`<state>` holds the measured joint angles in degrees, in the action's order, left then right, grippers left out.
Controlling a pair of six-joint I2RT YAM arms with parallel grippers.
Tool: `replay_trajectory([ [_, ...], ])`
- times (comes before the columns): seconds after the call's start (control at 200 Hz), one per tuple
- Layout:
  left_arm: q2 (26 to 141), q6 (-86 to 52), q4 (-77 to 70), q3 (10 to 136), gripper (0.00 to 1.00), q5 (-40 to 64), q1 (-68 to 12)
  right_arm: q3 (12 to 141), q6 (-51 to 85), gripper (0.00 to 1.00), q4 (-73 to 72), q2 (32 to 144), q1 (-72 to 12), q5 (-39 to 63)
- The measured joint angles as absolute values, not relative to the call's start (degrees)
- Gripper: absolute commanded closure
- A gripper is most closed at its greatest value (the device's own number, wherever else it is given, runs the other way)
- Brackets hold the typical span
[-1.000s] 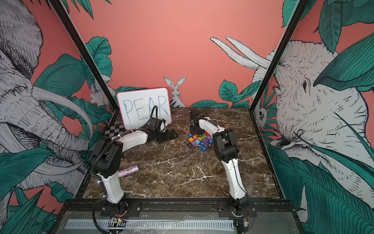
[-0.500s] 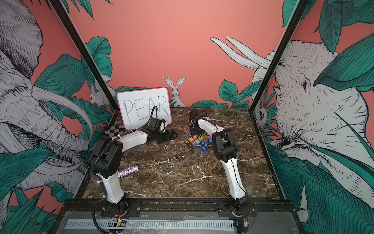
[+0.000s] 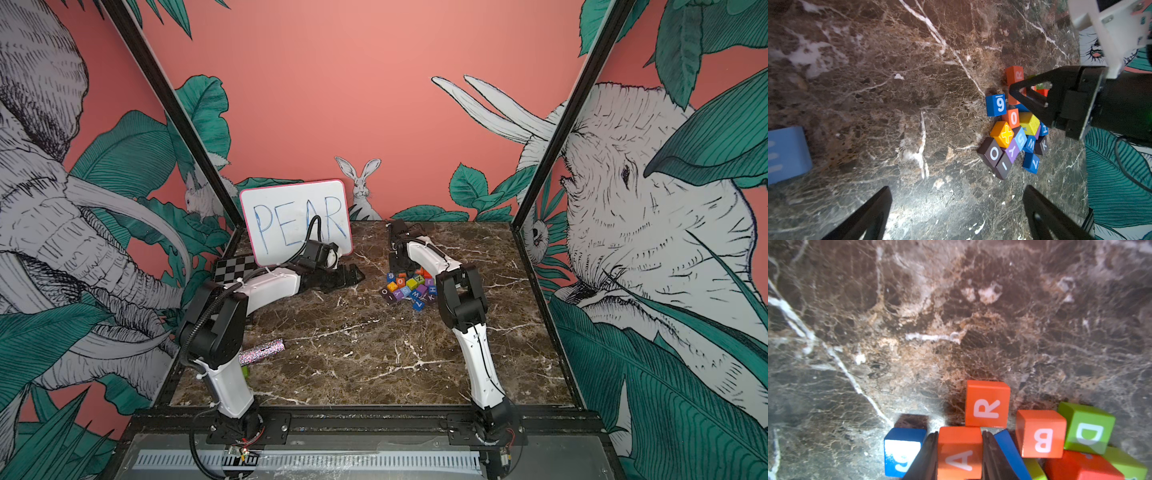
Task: Spell the uppercase word “pear” with letter blocks
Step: Pick up the letter block from the center of the board, then place the letter block at the center of the board.
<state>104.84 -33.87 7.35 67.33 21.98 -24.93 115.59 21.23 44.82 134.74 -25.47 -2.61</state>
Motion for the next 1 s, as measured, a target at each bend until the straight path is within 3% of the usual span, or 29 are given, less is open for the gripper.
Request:
replay_trajectory([
  [0.305, 101.34, -34.5, 7.18, 64.27, 0.01, 21.82, -24.25, 117.86, 21.54, 0.68, 47.07, 134.63, -26.57, -2.52],
  [0.55, 97.34, -35.73, 5.08, 59.66, 0.01, 21.89, -23.27, 123.44, 23.09, 0.68, 49.3, 134.91, -33.28, -1.04],
  [0.775, 93.95, -36.71, 3.86, 53.32, 0.01, 22.17, -19.79, 134.82, 24.95, 0.67, 49.74, 140.84, -39.4, 0.27],
  [1.0, 91.46, -37.28, 2.74, 49.54, 0.01, 22.94, -17.67, 137.64, 27.73, 0.67, 49.78, 147.2, -40.21, 1.15],
])
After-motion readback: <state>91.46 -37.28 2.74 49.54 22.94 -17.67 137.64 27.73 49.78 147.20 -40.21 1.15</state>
